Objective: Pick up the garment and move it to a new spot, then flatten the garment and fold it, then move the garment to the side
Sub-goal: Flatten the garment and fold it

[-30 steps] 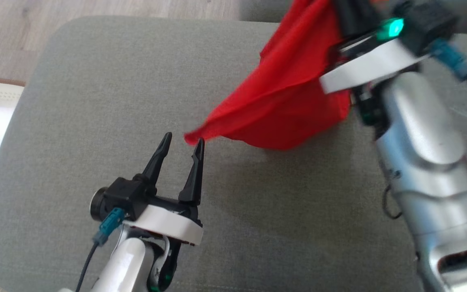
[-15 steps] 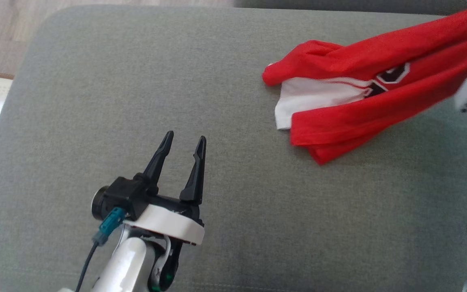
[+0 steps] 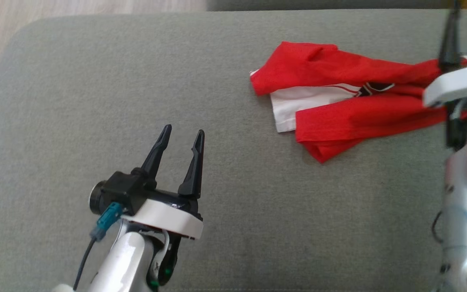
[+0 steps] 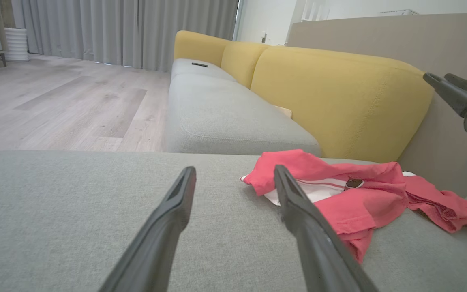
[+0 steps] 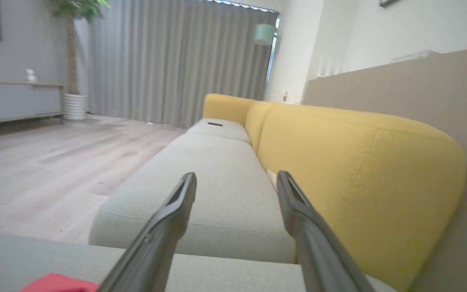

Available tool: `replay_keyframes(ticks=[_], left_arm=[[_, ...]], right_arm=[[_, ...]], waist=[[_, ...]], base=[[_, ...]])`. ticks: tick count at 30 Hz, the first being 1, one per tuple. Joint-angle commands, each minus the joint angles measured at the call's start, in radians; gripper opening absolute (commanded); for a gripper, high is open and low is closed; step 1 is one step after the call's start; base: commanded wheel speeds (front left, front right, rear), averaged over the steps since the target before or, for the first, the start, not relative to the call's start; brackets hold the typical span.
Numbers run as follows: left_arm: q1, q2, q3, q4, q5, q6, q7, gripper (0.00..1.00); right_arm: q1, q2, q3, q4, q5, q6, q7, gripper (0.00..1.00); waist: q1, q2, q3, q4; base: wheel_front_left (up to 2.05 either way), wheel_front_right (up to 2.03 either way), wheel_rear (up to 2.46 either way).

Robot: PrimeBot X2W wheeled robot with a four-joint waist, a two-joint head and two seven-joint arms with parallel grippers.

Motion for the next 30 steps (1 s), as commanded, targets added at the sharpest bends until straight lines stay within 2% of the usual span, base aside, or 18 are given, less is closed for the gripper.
replay_keyframes(ticks=[1, 7, 11, 16, 23, 30], left_arm=[[-0.034, 0.003, 0.04, -0.036, 0.002, 0.006, -0.005, 1.0], [-0.019, 0.003, 0.052, -0.039, 0.006, 0.005, -0.005, 1.0], [-0.014, 0.003, 0.049, -0.037, 0.003, 0.002, -0.005, 1.0], [-0.013, 0.003, 0.03, -0.036, -0.001, -0.002, -0.005, 1.0], [-0.013, 0.003, 0.017, -0.03, -0.009, -0.003, -0.005, 1.0], [-0.017, 0.003, 0.003, -0.03, -0.03, 0.008, -0.005, 1.0]], right_arm=[[0.029, 0.018, 0.049, -0.043, 0.03, 0.007, -0.012, 1.0], [0.258, 0.022, 0.297, -0.206, 0.281, 0.007, -0.009, 1.0], [0.403, 0.022, 0.373, -0.285, 0.372, 0.007, -0.001, 1.0], [0.475, 0.022, 0.416, -0.306, 0.364, 0.007, 0.019, 1.0], [0.433, 0.022, 0.426, -0.298, 0.303, 0.007, 0.064, 1.0], [0.366, 0.022, 0.407, -0.16, 0.17, 0.007, 0.21, 1.0]], waist=[[0.0, 0.0, -0.011, -0.012], [0.0, 0.0, -0.04, -0.04], [0.0, 0.0, -0.05, -0.042], [0.0, 0.0, -0.052, -0.019], [0.0, 0.0, -0.036, 0.035], [0.0, 0.0, -0.016, 0.115]], base=[[0.0, 0.0, 0.0], [0.0, 0.0, 0.0], [0.0, 0.0, 0.0], [0.0, 0.0, 0.0], [0.0, 0.0, 0.0], [0.0, 0.0, 0.0]])
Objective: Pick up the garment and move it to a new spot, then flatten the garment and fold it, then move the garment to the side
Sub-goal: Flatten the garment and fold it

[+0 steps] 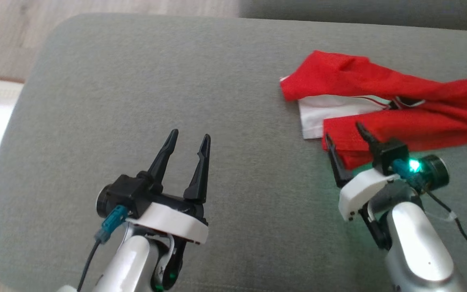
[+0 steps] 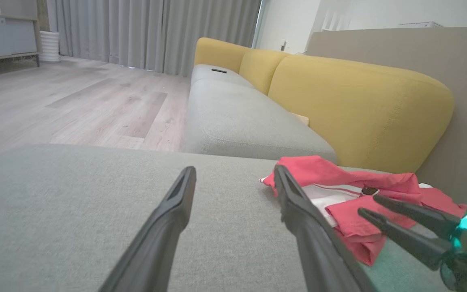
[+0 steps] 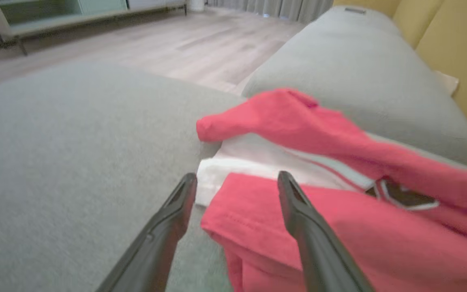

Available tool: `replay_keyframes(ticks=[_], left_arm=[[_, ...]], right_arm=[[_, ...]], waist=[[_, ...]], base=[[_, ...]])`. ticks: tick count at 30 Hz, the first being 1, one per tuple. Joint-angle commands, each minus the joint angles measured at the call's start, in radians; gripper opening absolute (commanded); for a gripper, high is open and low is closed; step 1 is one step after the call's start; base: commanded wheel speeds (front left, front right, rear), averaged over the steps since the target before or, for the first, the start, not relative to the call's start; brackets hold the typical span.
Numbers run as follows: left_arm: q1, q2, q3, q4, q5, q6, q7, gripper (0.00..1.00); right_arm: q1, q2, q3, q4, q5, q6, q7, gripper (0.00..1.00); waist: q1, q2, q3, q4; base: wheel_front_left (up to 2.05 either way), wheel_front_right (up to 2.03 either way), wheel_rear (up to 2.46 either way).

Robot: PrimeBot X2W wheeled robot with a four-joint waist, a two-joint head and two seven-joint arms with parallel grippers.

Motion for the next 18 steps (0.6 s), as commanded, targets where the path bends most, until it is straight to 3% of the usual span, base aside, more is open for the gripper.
replay_keyframes(ticks=[1, 12, 13, 14, 15, 18], left_arm=[[-0.024, 0.002, 0.028, -0.03, -0.006, 0.009, -0.005, 1.0], [-0.033, 0.002, 0.029, -0.033, -0.012, 0.018, -0.005, 1.0], [-0.035, 0.002, 0.028, -0.033, -0.012, 0.019, -0.005, 1.0], [-0.036, 0.002, 0.027, -0.034, -0.012, 0.02, -0.005, 1.0], [-0.038, 0.002, 0.026, -0.033, -0.012, 0.021, -0.005, 1.0], [-0.033, 0.002, 0.034, -0.031, -0.011, 0.023, -0.005, 1.0]], right_arm=[[-0.025, 0.005, 0.014, -0.007, -0.017, 0.007, 0.012, 1.0], [-0.072, 0.005, -0.014, 0.13, -0.071, 0.007, -0.014, 1.0], [-0.078, 0.005, -0.014, 0.138, -0.068, 0.007, -0.019, 0.87], [-0.084, 0.005, -0.015, 0.145, -0.064, 0.007, -0.026, 0.14], [-0.089, 0.005, -0.015, 0.152, -0.064, 0.007, -0.034, 0.0], [-0.096, 0.005, -0.019, 0.16, -0.049, 0.007, -0.059, 0.0]], waist=[[0.0, 0.0, 0.011, 0.027], [0.0, 0.0, 0.036, 0.043], [0.0, 0.0, 0.037, 0.041], [0.0, 0.0, 0.037, 0.038], [0.0, 0.0, 0.036, 0.036], [0.0, 0.0, 0.025, 0.011]], base=[[0.0, 0.0, 0.0], [0.0, 0.0, 0.0], [0.0, 0.0, 0.0], [0.0, 0.0, 0.0], [0.0, 0.0, 0.0], [0.0, 0.0, 0.0]])
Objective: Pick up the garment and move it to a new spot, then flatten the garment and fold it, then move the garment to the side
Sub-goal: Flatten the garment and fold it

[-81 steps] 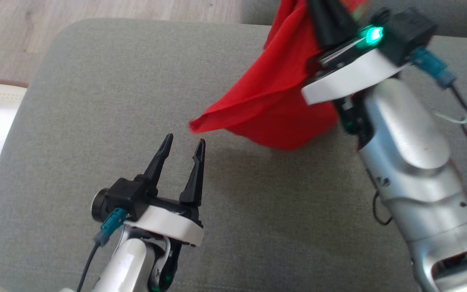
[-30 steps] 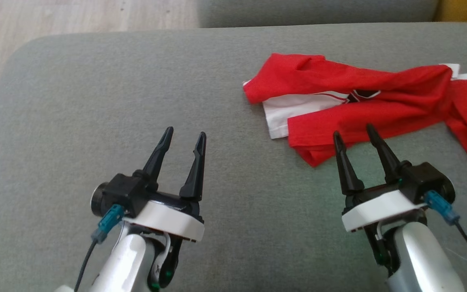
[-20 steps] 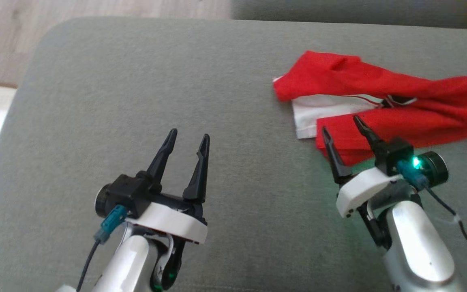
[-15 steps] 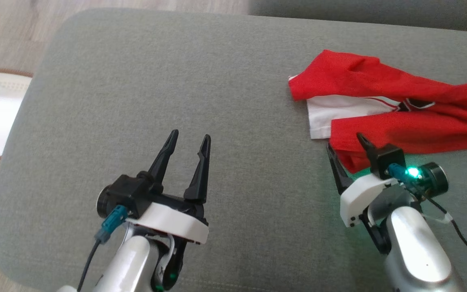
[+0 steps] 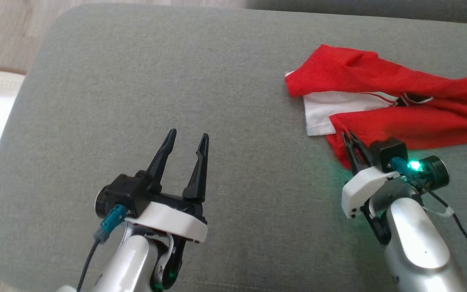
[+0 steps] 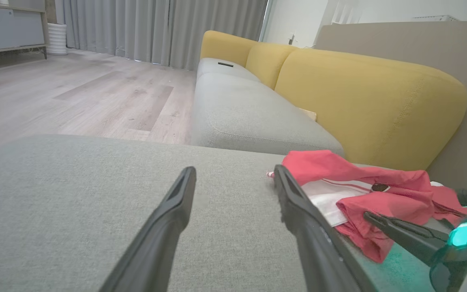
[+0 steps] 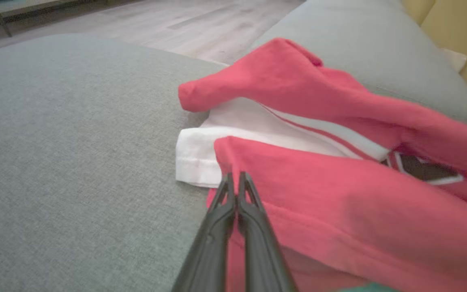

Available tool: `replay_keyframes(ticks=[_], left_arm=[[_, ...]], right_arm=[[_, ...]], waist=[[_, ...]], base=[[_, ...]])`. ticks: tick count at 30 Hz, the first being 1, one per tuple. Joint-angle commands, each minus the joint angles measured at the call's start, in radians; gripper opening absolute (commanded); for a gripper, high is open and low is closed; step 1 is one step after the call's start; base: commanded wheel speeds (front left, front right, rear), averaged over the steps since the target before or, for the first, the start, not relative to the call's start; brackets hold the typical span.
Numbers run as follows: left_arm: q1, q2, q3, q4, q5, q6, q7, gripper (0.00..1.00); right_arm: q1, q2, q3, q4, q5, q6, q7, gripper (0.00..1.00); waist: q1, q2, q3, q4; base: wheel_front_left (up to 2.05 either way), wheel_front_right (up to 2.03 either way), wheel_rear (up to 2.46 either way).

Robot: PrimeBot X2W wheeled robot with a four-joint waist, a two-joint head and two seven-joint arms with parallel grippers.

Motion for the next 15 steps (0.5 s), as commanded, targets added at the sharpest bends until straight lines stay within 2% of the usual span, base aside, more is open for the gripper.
replay_keyframes(ticks=[1, 6, 15], left_arm=[[-0.028, 0.002, 0.041, -0.03, -0.002, 0.007, -0.005, 1.0], [-0.013, 0.002, 0.062, -0.024, 0.007, 0.0, -0.005, 1.0], [0.018, 0.002, 0.088, -0.029, 0.009, -0.005, -0.005, 1.0]], right_arm=[[-0.025, 0.005, 0.016, -0.032, 0.01, 0.007, -0.016, 0.0], [0.033, 0.005, -0.018, -0.098, 0.032, 0.007, -0.027, 0.0], [0.312, 0.003, -0.176, -0.405, 0.019, 0.007, 0.067, 0.0]], waist=[[0.0, 0.0, -0.01, -0.021], [0.0, 0.0, -0.037, -0.088], [0.0, 0.0, -0.1, -0.226]], base=[[0.0, 0.0, 0.0], [0.0, 0.0, 0.0], [0.0, 0.0, 0.0]])
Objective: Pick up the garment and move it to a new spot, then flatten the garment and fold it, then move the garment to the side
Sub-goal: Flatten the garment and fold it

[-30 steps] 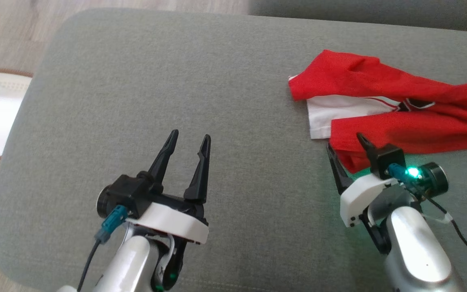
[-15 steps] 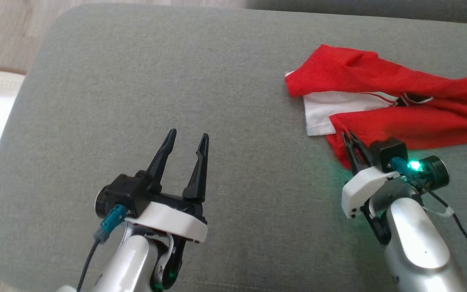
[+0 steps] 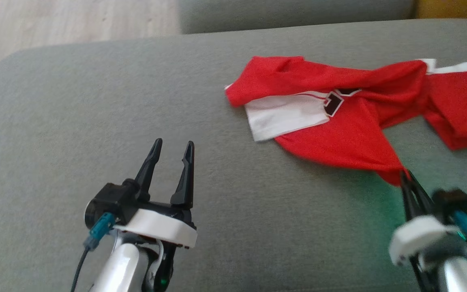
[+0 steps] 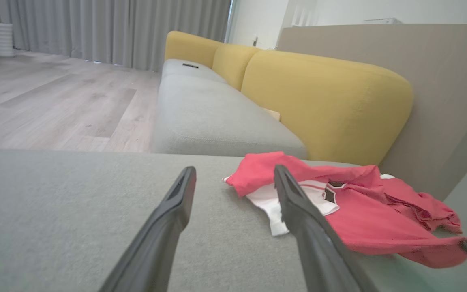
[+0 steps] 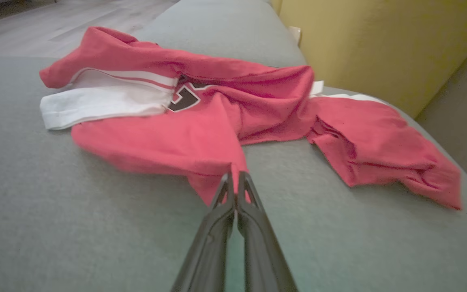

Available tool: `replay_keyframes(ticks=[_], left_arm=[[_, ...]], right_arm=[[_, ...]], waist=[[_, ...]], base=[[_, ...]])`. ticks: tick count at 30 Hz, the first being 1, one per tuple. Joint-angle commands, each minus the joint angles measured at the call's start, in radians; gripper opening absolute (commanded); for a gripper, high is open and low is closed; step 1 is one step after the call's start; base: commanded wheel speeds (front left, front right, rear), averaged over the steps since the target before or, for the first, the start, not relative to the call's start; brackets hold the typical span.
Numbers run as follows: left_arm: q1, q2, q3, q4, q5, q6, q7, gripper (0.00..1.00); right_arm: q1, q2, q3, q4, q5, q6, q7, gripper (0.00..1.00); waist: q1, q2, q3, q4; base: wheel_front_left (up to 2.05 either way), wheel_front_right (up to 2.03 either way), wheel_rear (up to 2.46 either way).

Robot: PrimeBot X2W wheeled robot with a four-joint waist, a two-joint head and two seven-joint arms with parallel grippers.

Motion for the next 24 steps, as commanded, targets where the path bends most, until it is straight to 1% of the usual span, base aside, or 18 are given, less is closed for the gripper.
replay_keyframes(ticks=[1, 2, 3, 8, 9, 10, 11, 14, 18, 24], left_arm=[[-0.026, 0.002, 0.03, -0.033, 0.005, -0.003, -0.005, 1.0], [-0.026, 0.002, 0.028, -0.033, 0.004, -0.004, -0.005, 1.0], [-0.026, 0.002, 0.028, -0.033, 0.004, -0.004, -0.005, 1.0], [-0.031, 0.002, 0.017, -0.034, 0.002, -0.003, -0.005, 1.0], [-0.03, 0.002, 0.016, -0.033, 0.003, -0.004, -0.005, 1.0], [-0.029, 0.002, 0.015, -0.032, 0.004, -0.005, -0.005, 1.0], [-0.027, 0.002, 0.015, -0.03, 0.005, -0.007, -0.005, 1.0], [-0.022, 0.002, 0.014, -0.022, 0.008, -0.011, -0.005, 1.0], [-0.024, 0.002, 0.013, -0.016, 0.01, -0.013, -0.005, 1.0], [-0.023, 0.002, 0.012, -0.017, 0.01, -0.013, -0.005, 1.0]], right_arm=[[0.014, -0.004, 0.002, -0.073, -0.001, 0.007, 0.018, 0.0], [0.041, -0.009, -0.016, -0.099, -0.002, 0.007, 0.033, 0.0], [0.041, -0.009, -0.016, -0.099, -0.002, 0.007, 0.033, 0.0], [0.13, -0.02, -0.116, -0.174, -0.01, 0.007, 0.101, 0.0], [0.134, -0.018, -0.129, -0.188, -0.008, 0.007, 0.1, 0.31], [0.136, -0.016, -0.14, -0.204, -0.014, 0.007, 0.1, 0.97], [0.136, -0.013, -0.144, -0.216, -0.017, 0.007, 0.101, 1.0], [0.127, -0.007, -0.113, -0.24, -0.004, 0.007, 0.094, 1.0], [0.112, -0.002, -0.036, -0.266, 0.004, 0.007, 0.085, 1.0], [0.072, 0.0, 0.117, -0.283, 0.035, 0.007, 0.028, 1.0]], waist=[[0.0, 0.0, -0.031, -0.046], [0.0, 0.0, -0.035, -0.054], [0.0, 0.0, -0.035, -0.054], [0.0, 0.0, -0.037, -0.066], [0.0, 0.0, -0.037, -0.066], [0.0, 0.0, -0.038, -0.065], [0.0, 0.0, -0.039, -0.064], [0.0, 0.0, -0.041, -0.053], [0.0, 0.0, -0.043, -0.029], [0.0, 0.0, -0.043, 0.008]], base=[[0.0, 0.0, 0.0], [0.0, 0.0, 0.0], [0.0, 0.0, 0.0], [0.0, 0.0, 0.0], [0.0, 0.0, 0.0], [0.0, 0.0, 0.0], [0.0, 0.0, 0.0], [0.0, 0.0, 0.0], [0.0, 0.0, 0.0], [0.0, 0.0, 0.0]])
